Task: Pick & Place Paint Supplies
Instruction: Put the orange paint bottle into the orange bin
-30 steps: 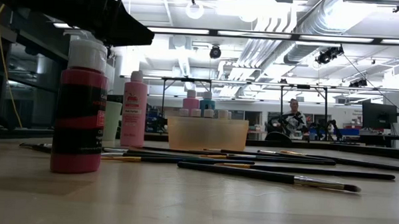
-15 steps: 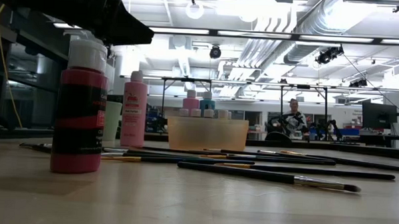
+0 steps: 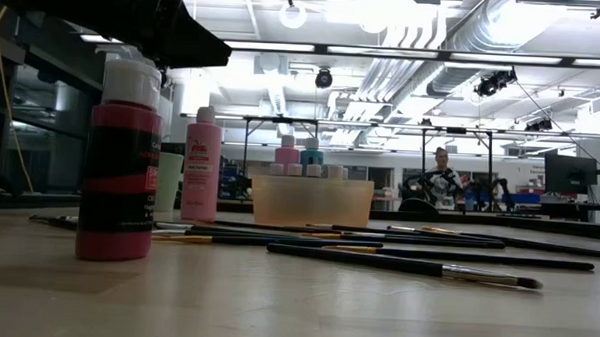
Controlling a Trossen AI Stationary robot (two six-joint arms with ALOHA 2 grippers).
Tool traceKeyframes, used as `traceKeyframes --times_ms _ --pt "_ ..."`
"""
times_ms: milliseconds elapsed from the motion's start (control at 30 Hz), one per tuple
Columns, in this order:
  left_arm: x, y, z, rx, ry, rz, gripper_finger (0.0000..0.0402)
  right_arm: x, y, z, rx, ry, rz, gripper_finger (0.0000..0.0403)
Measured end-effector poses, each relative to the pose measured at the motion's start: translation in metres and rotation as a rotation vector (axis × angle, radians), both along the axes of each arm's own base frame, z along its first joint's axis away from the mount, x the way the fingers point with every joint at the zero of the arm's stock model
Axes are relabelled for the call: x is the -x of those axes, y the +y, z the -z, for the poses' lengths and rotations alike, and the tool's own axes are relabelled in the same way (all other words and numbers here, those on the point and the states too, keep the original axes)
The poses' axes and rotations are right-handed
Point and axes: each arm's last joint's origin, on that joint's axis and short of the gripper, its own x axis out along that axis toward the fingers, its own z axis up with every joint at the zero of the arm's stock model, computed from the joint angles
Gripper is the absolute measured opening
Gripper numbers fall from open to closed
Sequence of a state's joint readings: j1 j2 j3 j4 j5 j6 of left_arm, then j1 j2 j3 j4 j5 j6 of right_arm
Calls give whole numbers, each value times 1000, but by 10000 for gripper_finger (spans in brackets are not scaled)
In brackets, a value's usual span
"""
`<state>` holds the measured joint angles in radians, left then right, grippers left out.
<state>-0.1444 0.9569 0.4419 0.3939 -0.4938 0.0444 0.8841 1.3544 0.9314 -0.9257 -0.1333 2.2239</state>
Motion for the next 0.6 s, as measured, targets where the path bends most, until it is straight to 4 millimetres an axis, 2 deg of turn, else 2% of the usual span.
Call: traceKeyframes --times_ms 200,367,600 --pt "0 0 0 0 0 0 228 -1 1 0 -4 -14 -28 132" --pt "0 0 0 0 0 0 228 -2 2 -1 -16 -42 -73 111" --pt "0 0 0 0 0 0 228 -11 -4 -1 -20 -77 -125 111"
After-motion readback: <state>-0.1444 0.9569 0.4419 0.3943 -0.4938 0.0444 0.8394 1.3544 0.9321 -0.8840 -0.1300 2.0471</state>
